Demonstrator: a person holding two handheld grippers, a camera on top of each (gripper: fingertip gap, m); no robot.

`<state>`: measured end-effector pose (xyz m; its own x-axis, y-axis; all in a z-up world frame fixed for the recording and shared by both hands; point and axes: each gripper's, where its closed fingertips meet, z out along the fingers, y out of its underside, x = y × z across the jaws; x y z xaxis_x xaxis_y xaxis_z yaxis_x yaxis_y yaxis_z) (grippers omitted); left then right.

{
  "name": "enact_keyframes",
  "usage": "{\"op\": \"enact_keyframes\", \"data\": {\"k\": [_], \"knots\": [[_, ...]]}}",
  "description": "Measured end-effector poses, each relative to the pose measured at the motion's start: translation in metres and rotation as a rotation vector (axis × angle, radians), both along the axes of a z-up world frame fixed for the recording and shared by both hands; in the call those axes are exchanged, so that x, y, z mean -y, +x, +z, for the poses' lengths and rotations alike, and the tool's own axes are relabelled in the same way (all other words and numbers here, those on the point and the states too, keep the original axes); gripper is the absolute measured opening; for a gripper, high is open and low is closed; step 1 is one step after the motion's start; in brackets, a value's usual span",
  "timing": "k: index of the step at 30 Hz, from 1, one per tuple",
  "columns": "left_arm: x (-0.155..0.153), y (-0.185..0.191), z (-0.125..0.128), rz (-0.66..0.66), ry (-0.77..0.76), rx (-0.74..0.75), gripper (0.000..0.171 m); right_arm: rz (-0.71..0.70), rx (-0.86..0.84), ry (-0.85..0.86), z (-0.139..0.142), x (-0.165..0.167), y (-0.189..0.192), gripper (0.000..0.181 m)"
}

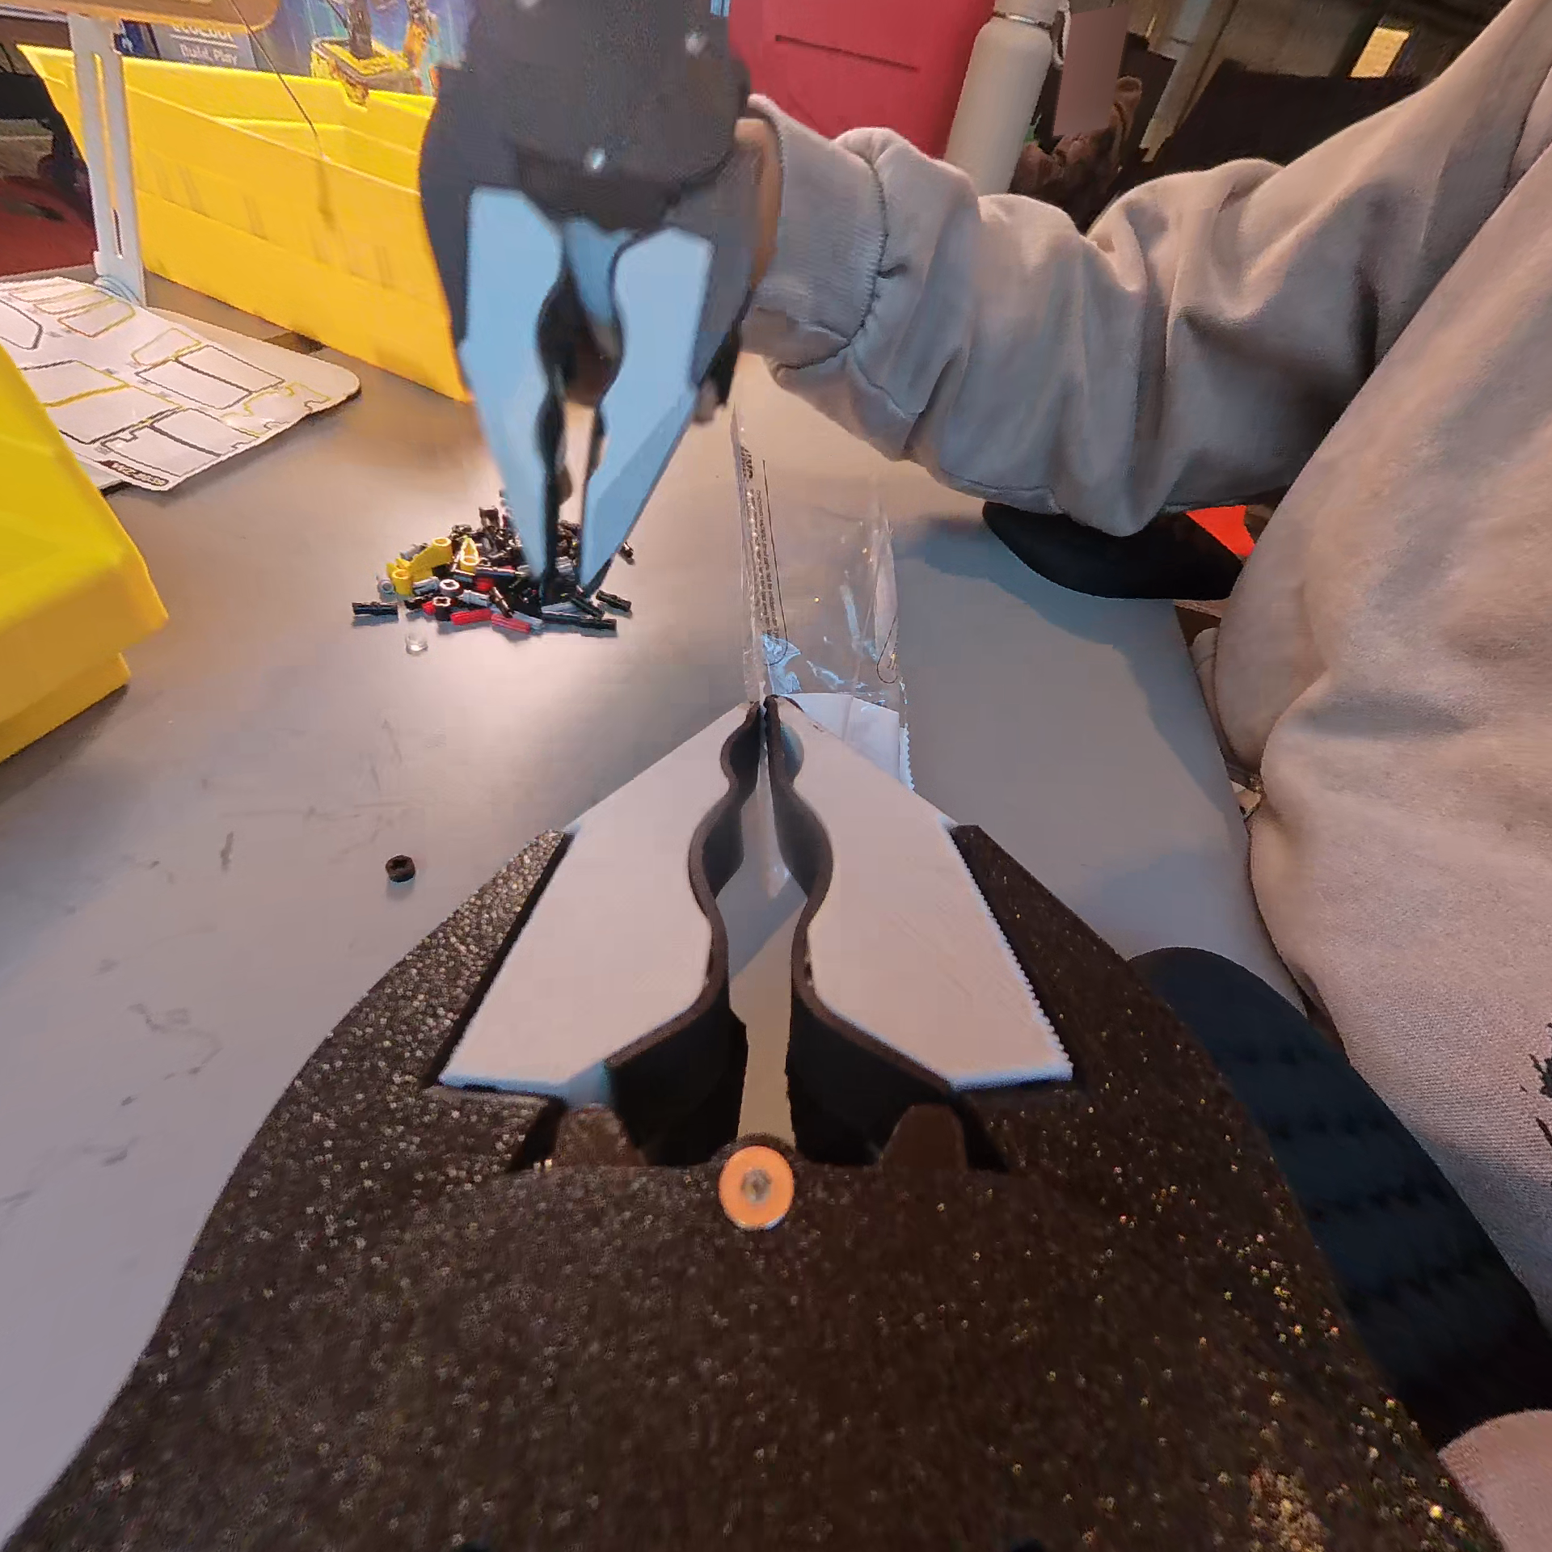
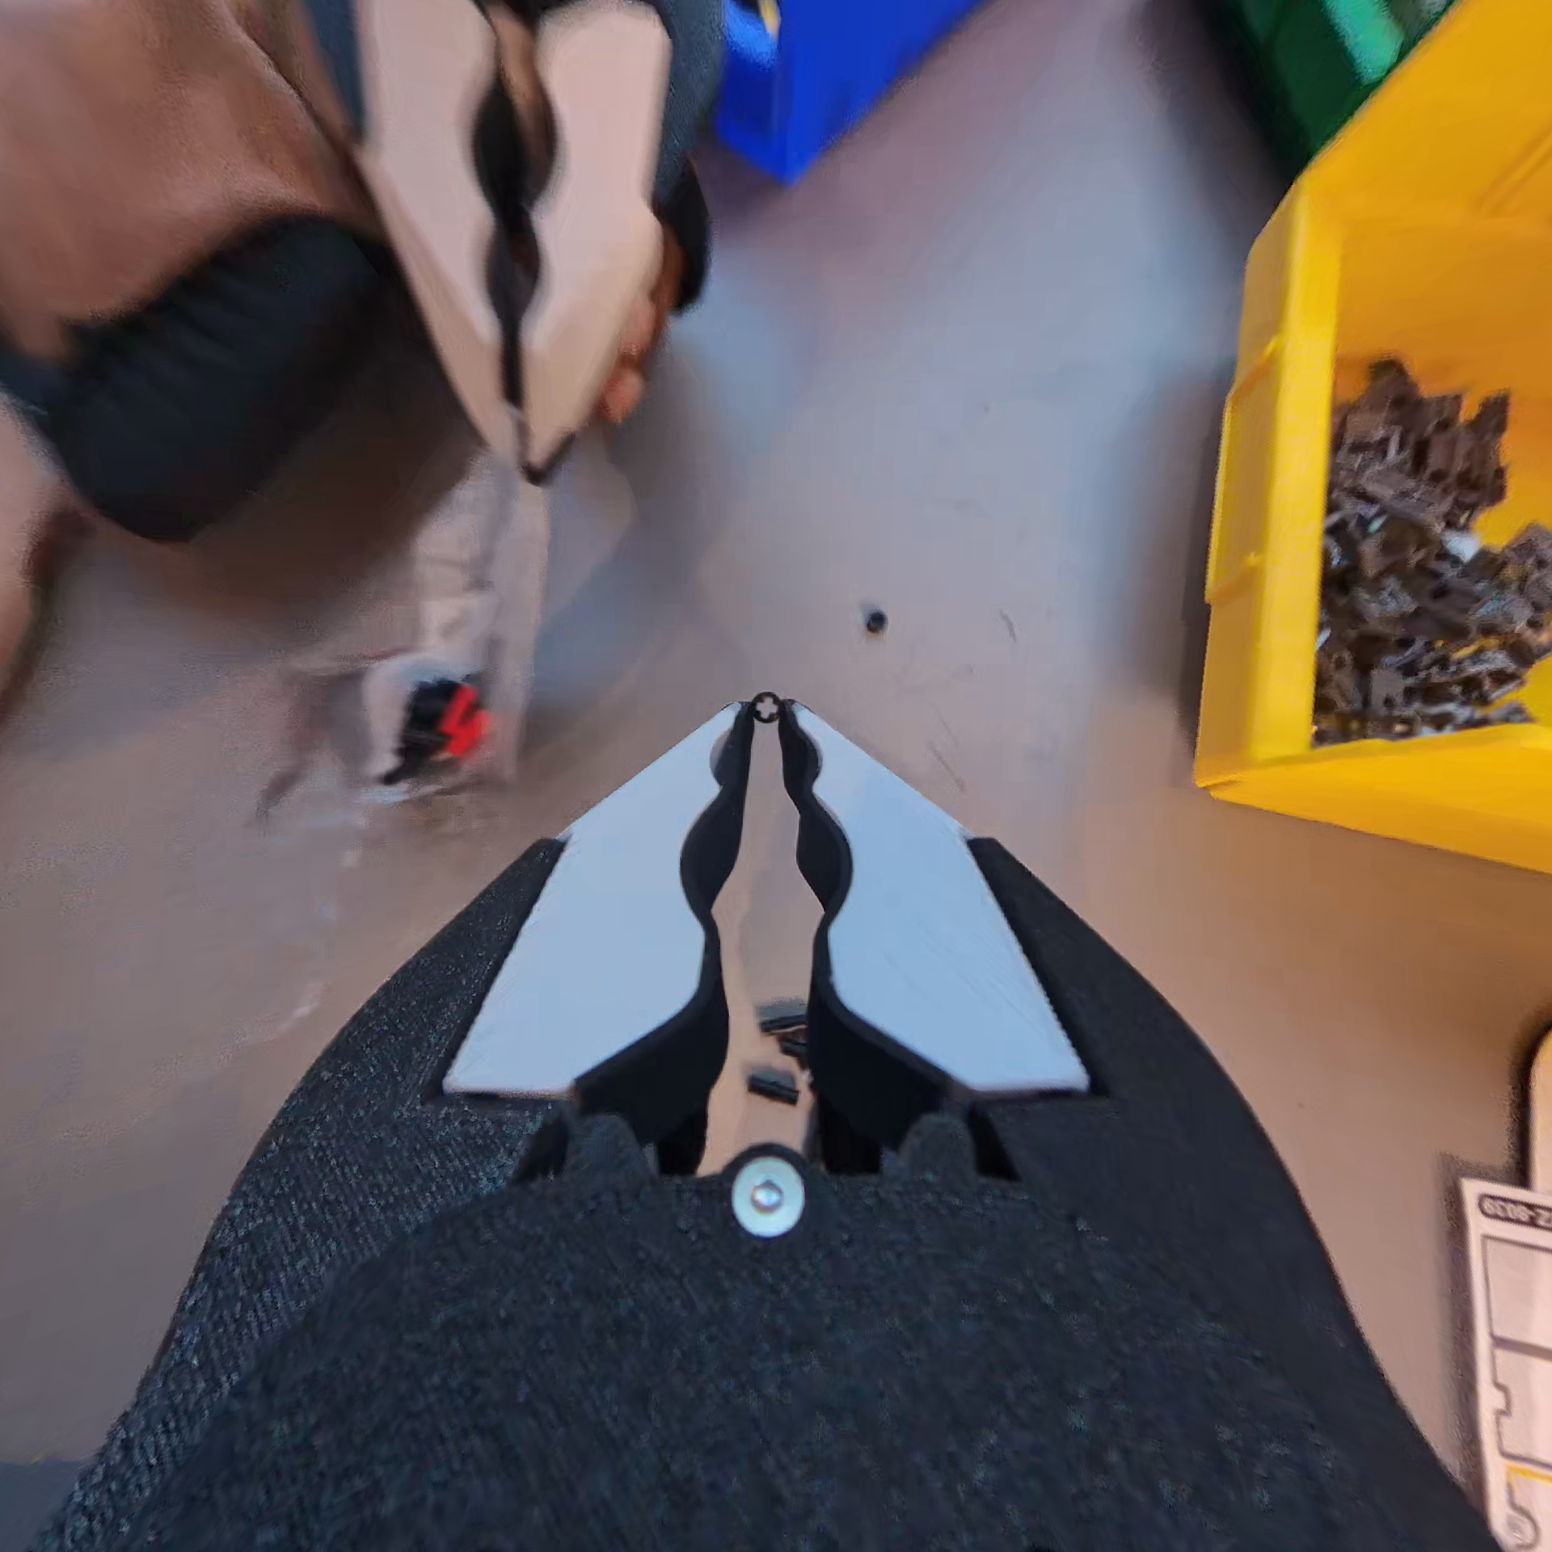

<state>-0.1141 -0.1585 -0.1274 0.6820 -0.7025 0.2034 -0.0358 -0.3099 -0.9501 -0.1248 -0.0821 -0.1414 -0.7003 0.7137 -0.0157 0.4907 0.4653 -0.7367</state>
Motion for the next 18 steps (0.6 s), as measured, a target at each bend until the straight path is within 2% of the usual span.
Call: {"op": "enact_keyframes", "data": {"k": [3,5,9,15,18], "knots": [[-0.002,0.000,0.000,-0.003,-0.002,0.001,0.000,0.072,-0.129,-0.134,0.055,0.018,0.034,0.006],[-0.003,0.001,0.000,-0.007,-0.002,0.000,0.000,0.120,-0.154,-0.153,0.069,0.031,0.053,0.006],[-0.002,0.006,0.003,-0.019,0.010,0.006,0.000,0.091,-0.131,-0.014,0.044,0.037,0.061,0.021],[-0.004,0.005,0.013,-0.012,0.054,0.045,0.000,-0.121,-0.238,-0.210,0.066,0.015,0.085,0.036],[-0.004,0.004,0.025,-0.005,0.112,0.079,0.000,-0.241,-0.202,-0.327,0.051,0.011,0.109,0.043]]}}
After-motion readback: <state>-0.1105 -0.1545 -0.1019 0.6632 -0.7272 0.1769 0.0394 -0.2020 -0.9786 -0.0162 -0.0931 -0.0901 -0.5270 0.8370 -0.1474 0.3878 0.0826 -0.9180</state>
